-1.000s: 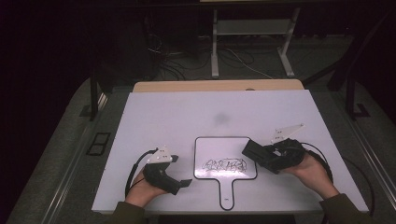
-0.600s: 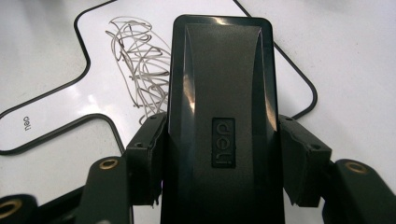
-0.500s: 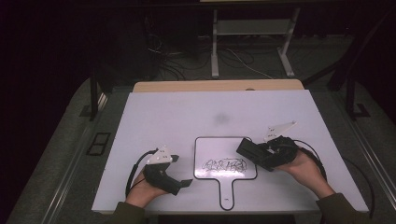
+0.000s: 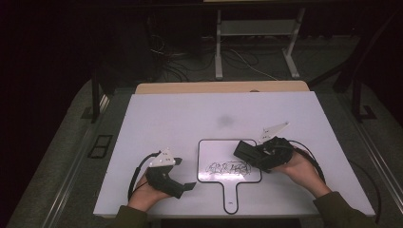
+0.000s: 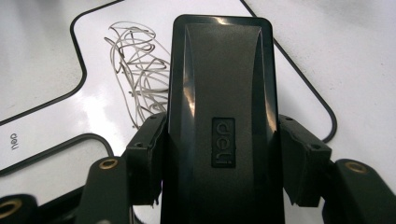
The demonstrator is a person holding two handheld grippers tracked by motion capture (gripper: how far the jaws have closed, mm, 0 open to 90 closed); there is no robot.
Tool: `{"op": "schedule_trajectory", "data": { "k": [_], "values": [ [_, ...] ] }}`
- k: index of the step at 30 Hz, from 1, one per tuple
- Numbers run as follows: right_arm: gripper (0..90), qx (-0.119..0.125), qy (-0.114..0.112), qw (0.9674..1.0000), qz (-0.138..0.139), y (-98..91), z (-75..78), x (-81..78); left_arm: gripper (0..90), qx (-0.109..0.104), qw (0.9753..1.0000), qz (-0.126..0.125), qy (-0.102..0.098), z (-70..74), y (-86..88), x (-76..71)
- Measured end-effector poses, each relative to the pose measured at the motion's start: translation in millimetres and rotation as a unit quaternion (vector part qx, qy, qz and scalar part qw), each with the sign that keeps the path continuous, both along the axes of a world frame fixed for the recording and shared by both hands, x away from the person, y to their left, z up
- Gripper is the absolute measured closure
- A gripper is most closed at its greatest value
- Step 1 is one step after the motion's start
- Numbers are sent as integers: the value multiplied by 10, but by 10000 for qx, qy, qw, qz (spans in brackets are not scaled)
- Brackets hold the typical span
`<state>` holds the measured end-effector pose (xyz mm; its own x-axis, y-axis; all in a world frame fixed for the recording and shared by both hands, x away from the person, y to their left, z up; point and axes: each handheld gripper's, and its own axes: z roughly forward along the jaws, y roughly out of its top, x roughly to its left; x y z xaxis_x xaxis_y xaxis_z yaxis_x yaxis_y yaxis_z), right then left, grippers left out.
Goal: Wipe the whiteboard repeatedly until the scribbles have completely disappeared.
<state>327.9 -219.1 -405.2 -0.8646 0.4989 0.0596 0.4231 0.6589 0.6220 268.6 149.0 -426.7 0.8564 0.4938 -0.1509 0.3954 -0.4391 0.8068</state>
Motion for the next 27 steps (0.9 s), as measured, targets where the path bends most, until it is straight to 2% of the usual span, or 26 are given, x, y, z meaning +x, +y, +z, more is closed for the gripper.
{"op": "schedule_trajectory", "data": {
  "k": [4, 8, 14, 27],
  "values": [
    [386, -69, -4, 10000, 44, 56, -24, 30, 0, -27, 10000, 8, 6, -8, 5, 3],
    [386, -121, -14, 9999, 99, 109, -41, 62, 0, -49, 10000, -1, -70, -10, 22, 4],
    [386, -170, -30, 9998, 135, 182, -56, 98, 0, -120, 9998, 101, -122, -37, 81, 25],
    [386, -445, -125, 9987, 195, 258, -124, 112, 0, -73, 9998, 105, -131, -55, 99, 30]
  ]
}}
